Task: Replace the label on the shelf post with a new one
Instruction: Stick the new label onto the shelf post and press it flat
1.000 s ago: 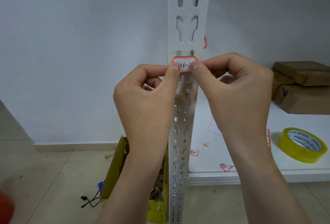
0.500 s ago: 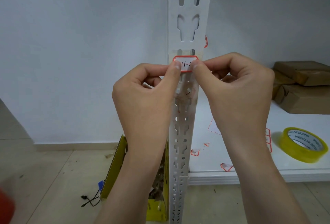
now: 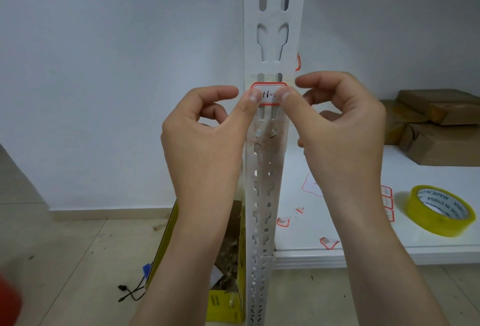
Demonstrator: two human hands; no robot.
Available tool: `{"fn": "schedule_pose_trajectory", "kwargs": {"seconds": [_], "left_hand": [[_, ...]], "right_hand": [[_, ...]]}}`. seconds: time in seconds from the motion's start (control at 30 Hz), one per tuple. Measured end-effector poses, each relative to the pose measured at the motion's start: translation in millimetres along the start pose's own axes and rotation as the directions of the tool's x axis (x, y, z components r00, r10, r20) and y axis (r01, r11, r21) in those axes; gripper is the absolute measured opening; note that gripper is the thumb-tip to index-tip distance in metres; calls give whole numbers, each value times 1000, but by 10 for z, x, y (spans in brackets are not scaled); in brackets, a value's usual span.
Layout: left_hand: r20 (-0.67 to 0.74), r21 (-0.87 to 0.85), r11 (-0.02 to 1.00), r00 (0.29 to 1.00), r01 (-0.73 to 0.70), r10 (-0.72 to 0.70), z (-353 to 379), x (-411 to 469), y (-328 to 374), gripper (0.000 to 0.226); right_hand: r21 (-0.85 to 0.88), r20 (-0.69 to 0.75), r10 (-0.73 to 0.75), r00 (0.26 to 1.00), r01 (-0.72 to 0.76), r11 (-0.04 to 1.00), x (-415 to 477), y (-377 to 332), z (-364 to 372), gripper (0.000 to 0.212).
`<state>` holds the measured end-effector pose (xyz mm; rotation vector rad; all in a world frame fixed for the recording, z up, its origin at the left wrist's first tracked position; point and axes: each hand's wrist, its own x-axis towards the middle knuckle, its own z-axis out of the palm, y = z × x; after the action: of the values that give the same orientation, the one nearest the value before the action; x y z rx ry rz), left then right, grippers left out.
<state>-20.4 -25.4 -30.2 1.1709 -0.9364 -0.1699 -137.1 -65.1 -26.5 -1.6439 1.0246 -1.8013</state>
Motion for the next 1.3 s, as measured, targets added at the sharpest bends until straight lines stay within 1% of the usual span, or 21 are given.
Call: {"fn": "schedule_pose_trajectory", "kwargs": {"seconds": [0.07,0.23,0.27,0.37,0.5,0.53,0.63,0.7,0.83,1.0,1.1,1.17,1.23,1.3], "left_hand": [[16,-17,1000,1000,20,-20,6,8,-1,24],[38,-53,997,998,48,-46,27,51,37,25],[43,-56,997,998,44,-42,28,63,47,25],[84,-54,998,996,30,-26,27,103,70,26],[140,-37,999,990,23,-17,36,124,53,25],[151,-33,999,988,21,-15,37,124,47,24],[180,-20,1000,984,2,2,39,130,38,23],[183,-19,1000,983,-4,7,37,136,36,23],[198,6,1000,980,-27,25,39,133,28,16],[211,30,998,976,-58,51,25,124,5,24],[220,32,997,974,-70,61,20,114,0,27],[223,35,997,973,-71,62,22,107,5,27],[215,22,998,975,-65,58,30,103,6,24],[199,10,999,979,-45,43,40,93,-2,25]], "right_hand": [[17,22,29,999,-29,999,1,-9,13,19],[81,46,75,996,-78,994,6,-35,58,8],[81,39,79,996,-82,993,8,-43,63,9],[58,26,85,996,-87,995,8,-54,79,23],[73,40,109,993,-112,991,18,-44,81,28],[77,49,119,992,-123,989,23,-44,77,27],[98,82,107,991,-114,989,33,-50,58,3],[92,92,88,992,-96,991,26,-66,56,11],[71,99,76,992,-83,994,25,-63,42,6],[68,140,75,987,-85,994,43,-69,-11,9],[63,179,53,982,-65,996,50,-91,-23,19],[70,178,55,982,-69,995,60,-86,-29,16],[98,163,81,983,-98,990,62,-78,-23,6],[89,140,73,987,-86,992,54,-69,0,6]]}}
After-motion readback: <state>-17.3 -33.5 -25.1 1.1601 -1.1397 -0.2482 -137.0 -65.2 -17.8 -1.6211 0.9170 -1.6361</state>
